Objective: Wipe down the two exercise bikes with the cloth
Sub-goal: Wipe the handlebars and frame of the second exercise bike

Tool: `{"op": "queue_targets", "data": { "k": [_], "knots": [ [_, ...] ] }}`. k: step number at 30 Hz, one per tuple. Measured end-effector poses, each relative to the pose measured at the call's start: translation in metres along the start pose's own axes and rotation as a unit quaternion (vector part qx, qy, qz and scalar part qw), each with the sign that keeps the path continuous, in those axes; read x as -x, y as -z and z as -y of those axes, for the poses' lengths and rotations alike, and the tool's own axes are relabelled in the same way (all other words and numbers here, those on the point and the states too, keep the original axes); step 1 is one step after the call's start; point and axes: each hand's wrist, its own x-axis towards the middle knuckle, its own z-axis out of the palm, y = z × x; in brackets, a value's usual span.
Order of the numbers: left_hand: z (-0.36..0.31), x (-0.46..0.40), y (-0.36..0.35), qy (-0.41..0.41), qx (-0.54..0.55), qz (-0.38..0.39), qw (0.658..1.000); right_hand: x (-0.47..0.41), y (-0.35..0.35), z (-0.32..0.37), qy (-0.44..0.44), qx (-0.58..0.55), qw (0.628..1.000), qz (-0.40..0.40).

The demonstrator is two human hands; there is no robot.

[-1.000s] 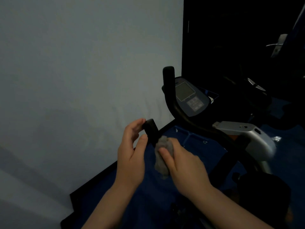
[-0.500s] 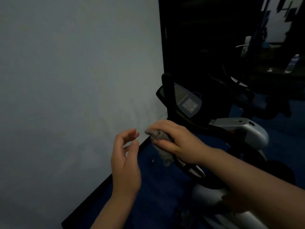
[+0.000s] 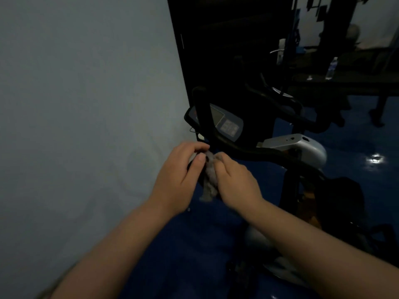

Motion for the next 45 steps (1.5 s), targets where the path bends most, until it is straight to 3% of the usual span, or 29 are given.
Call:
{"op": "queue_targets", "data": {
  "k": [2, 5, 8, 12, 16, 22, 25, 29, 32, 35, 40, 45],
  "knots": [
    [0.006, -0.008, 0.002, -0.005, -0.006, 0.029, 1.000, 0.006, -0.007, -0.002, 0.018, 0.096, 0.994, -0.053],
    [0.012, -0.013, -0.002, -0.017, -0.021, 0.066, 0.997, 0.047, -0.001, -0.018, 0.047, 0.215, 0.974, -0.050],
    [0.015, -0.011, -0.012, -0.031, -0.026, 0.065, 0.997, 0.056, 0.012, -0.035, -0.014, 0.166, 0.985, -0.052],
    [0.013, -0.007, -0.023, -0.017, 0.017, -0.005, 1.000, 0.028, 0.002, -0.012, -0.101, 0.031, 0.993, -0.051],
    [0.015, -0.005, -0.027, -0.011, 0.028, -0.030, 0.999, 0.057, -0.002, -0.006, 0.070, 0.081, 0.990, -0.090],
    [0.016, -0.006, -0.034, -0.014, 0.037, -0.077, 0.996, 0.050, 0.006, -0.023, -0.040, 0.072, 0.993, -0.084],
    [0.016, -0.005, -0.036, -0.027, 0.020, -0.095, 0.995, 0.043, -0.018, -0.001, 0.004, 0.170, 0.976, -0.133],
    [0.015, -0.005, -0.031, -0.051, -0.027, -0.075, 0.995, 0.068, 0.002, -0.043, 0.093, 0.199, 0.968, -0.123],
    [0.008, -0.007, -0.025, -0.159, -0.173, -0.078, 0.969, 0.071, 0.033, -0.077, 0.117, 0.151, 0.980, -0.062],
    [-0.007, -0.007, -0.042, -0.268, -0.291, -0.052, 0.917, 0.046, 0.043, -0.082, 0.050, 0.060, 0.995, -0.059],
    [-0.010, -0.004, -0.066, -0.242, -0.410, -0.045, 0.878, 0.081, 0.006, -0.064, -0.094, -0.039, 0.963, -0.248],
    [-0.007, -0.003, -0.068, -0.249, -0.412, -0.056, 0.874, 0.068, -0.004, -0.056, -0.286, -0.128, 0.916, -0.250]
  ]
}}
